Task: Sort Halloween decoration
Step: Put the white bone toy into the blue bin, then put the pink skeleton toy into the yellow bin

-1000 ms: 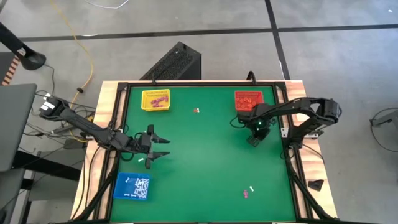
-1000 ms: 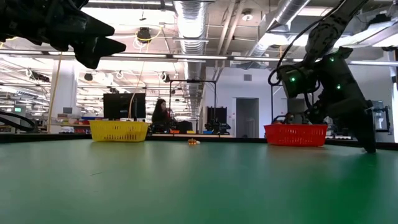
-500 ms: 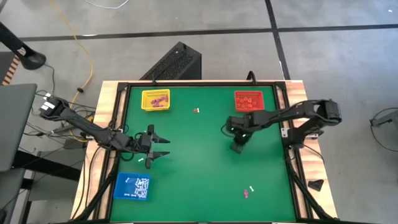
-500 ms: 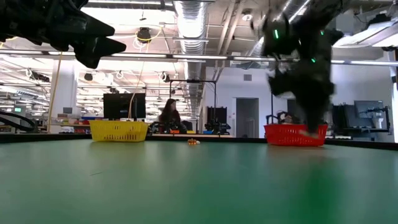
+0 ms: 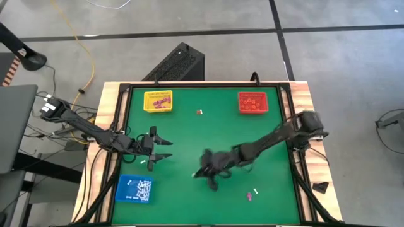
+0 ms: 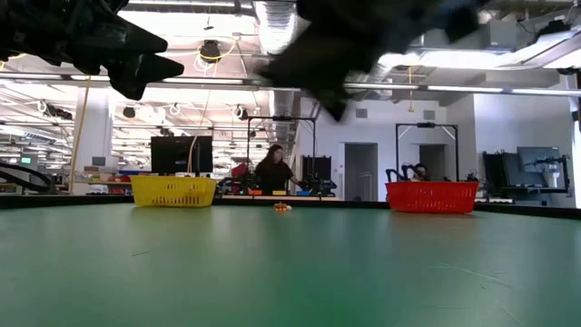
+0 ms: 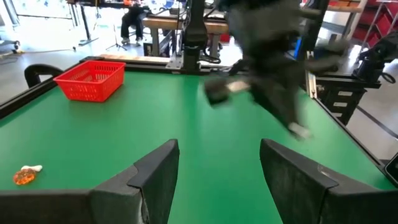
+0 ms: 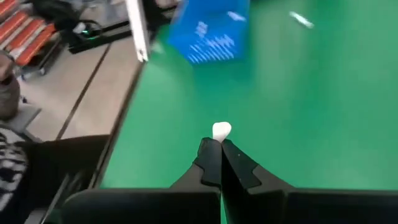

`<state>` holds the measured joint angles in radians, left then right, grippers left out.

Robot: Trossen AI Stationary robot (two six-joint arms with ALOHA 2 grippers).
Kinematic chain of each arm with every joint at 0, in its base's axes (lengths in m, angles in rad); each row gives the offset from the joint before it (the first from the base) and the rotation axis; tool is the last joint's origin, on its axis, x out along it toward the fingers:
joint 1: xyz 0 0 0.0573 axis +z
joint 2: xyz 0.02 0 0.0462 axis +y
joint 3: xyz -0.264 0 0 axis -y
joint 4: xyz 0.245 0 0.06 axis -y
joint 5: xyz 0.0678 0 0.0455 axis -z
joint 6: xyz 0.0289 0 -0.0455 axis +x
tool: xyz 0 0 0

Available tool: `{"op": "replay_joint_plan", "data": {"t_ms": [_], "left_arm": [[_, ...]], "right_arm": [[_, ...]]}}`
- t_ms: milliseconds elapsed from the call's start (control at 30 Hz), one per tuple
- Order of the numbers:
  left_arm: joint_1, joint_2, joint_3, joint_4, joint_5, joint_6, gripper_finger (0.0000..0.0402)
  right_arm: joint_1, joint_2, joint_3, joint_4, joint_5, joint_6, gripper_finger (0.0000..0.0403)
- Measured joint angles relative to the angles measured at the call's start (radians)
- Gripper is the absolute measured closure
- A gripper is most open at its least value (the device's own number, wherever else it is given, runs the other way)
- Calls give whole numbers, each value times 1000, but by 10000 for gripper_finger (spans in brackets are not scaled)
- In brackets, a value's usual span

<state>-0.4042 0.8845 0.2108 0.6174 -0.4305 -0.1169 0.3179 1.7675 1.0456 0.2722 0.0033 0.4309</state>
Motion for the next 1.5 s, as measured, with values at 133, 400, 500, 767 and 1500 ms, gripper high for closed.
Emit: {"op": "replay_joint_plan", "data": {"t_ms": [133,400,500,767,1500], "left_arm": [[0,0,0,-1,-1,0,187],[-1,-3,0,-29,139,18,187],[-1,-13,0,-31,185,23,187],[-7,-74,0,-85,200,18,187],[-57,-142,0,-158,180,25,187]], "right_arm": [[19,256,288,17,-6,-137,384],[5,659,860,14,-126,-290,382],[-6,764,1016,-14,-128,-307,382],[-35,919,1232,-17,-57,-317,374],[-54,828,1238,-300,-30,-403,185]]}}
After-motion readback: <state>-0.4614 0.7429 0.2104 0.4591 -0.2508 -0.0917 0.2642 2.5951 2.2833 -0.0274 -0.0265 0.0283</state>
